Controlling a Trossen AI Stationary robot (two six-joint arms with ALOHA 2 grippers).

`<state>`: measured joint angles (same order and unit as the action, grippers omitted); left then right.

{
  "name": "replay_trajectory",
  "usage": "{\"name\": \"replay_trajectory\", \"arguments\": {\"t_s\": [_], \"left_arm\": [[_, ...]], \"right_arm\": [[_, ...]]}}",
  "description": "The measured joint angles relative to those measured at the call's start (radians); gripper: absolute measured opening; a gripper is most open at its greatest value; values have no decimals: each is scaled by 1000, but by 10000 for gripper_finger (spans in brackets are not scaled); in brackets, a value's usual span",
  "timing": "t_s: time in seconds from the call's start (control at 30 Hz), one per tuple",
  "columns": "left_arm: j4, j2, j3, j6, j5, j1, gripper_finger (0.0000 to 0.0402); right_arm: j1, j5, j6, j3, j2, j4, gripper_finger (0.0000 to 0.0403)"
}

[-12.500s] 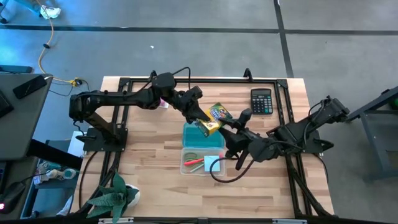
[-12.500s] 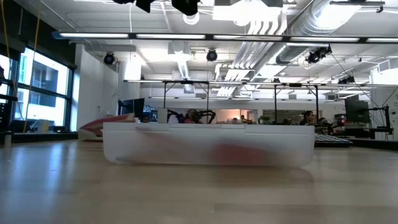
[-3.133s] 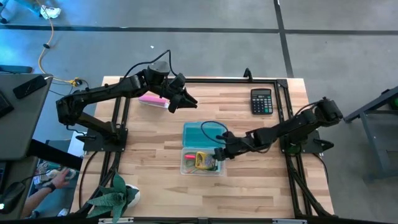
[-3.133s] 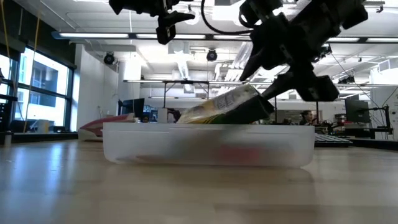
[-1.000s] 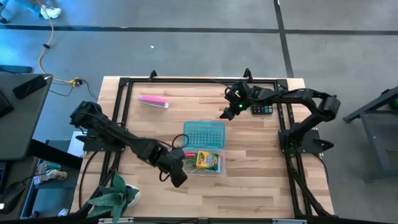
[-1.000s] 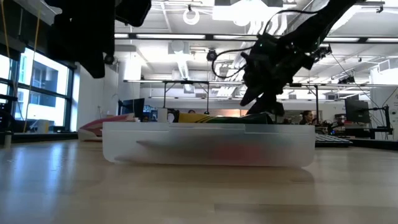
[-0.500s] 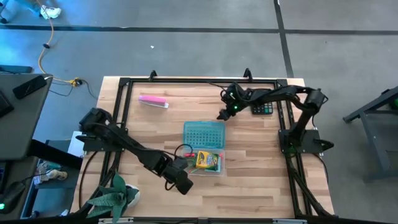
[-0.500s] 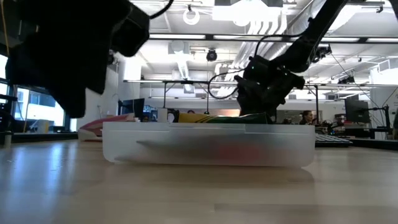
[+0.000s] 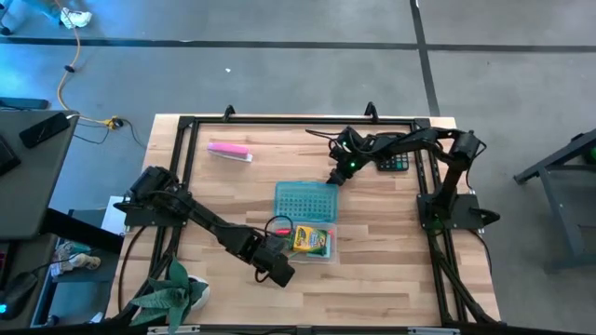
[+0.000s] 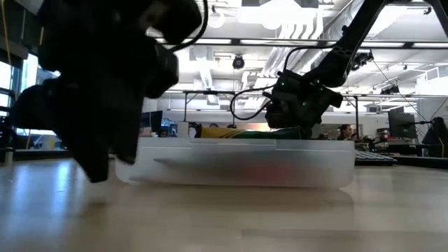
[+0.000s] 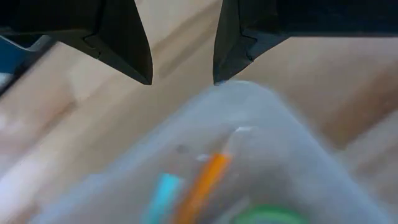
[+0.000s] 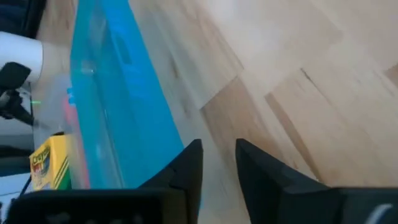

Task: Pack school essentials
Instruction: Close the supply box

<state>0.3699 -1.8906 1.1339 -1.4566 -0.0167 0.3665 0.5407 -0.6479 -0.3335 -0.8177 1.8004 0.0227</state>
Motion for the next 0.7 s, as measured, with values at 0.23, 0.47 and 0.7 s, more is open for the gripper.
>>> {"name": "replay_trajectory", "arguments": {"t_s": [0.23,0.47,0.7], "left_arm": [[-73,-43,2,1,-24,-32,156],[-81,-42,0,3,-34,-39,156],[-84,-42,0,-7,-34,-39,156]], "right_arm": [[5,-76,-1,0,0,-8,43],[20,-127,1,0,-13,-12,4],[44,-172,14,0,-41,6,1]]}}
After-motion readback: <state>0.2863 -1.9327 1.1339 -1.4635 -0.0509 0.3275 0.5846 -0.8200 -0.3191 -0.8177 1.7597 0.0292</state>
